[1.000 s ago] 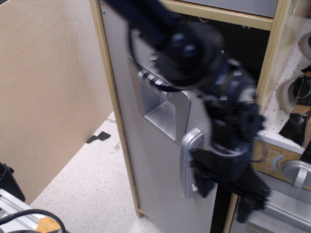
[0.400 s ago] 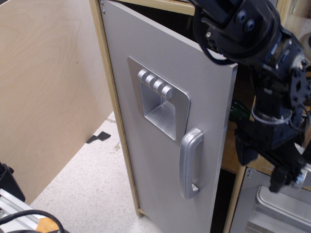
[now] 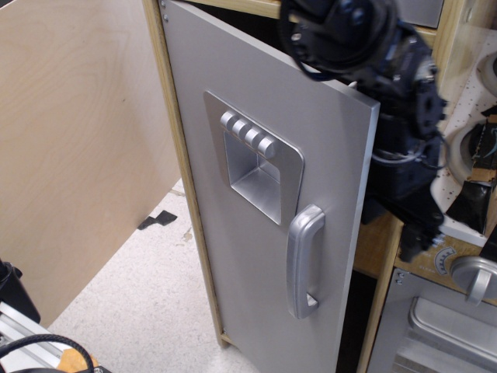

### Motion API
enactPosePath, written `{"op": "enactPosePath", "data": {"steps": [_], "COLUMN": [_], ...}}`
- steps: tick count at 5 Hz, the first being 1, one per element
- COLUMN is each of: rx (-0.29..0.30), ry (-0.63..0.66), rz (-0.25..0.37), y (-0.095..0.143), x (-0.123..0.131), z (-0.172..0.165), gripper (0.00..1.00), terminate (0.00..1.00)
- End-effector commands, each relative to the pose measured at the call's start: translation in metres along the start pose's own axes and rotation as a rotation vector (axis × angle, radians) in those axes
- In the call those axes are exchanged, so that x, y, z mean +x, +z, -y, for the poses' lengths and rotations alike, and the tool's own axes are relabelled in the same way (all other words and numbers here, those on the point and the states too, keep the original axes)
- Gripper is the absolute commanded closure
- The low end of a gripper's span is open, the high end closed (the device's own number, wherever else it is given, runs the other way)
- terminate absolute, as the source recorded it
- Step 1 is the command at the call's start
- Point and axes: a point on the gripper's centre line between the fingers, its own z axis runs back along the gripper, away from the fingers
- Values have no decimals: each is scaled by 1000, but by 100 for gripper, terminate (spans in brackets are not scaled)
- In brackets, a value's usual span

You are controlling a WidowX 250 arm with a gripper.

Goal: Open fridge

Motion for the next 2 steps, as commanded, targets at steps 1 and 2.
{"op": "enactPosePath", "data": {"steps": [1,2], "rx": [31,55], "ry": [140,223], "rz": [-69,-96], "y": [39,54], "x": [-34,-60], "z": [-3,21], "gripper": [0,0], "terminate": [0,0]}}
